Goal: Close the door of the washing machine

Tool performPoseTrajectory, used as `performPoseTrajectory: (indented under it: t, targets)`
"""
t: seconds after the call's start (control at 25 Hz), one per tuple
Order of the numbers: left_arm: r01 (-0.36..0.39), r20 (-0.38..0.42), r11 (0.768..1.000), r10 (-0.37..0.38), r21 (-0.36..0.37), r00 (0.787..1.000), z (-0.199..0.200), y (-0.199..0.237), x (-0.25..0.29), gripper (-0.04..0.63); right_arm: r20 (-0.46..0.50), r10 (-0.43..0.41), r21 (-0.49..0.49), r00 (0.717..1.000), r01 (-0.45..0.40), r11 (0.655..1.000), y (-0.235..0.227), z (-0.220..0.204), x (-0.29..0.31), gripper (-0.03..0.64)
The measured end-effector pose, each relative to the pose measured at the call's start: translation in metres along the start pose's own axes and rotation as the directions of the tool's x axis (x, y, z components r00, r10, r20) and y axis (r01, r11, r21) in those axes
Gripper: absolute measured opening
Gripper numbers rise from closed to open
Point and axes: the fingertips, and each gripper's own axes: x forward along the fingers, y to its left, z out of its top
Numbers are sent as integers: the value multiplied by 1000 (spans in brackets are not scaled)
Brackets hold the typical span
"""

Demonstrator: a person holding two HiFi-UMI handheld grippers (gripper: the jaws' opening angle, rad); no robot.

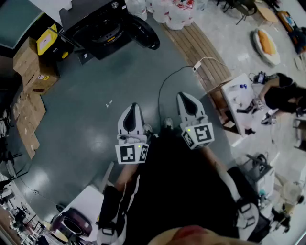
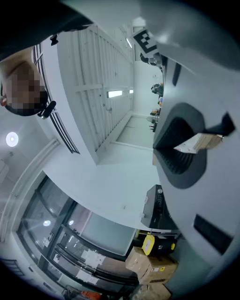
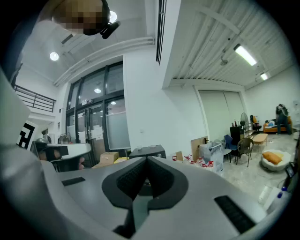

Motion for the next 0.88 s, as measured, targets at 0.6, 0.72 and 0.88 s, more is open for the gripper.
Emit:
performPoseTrajectory:
  t: [0.6, 0.72, 0.88]
  targets:
    - [1, 4, 1000, -1, -2, 1000, -3, -5, 5, 5, 44, 2, 0, 999, -2, 1000, -4, 5, -2, 8]
    - [-7, 3, 1000, 7, -2, 1000, -5, -9, 7, 5, 56, 10, 12, 998, -11, 1000, -9, 7, -4, 27]
    - [-21, 2, 1000, 22, -2, 1000, -7, -18, 12, 5, 38, 39, 1, 999, -39, 999, -17, 4, -3, 120]
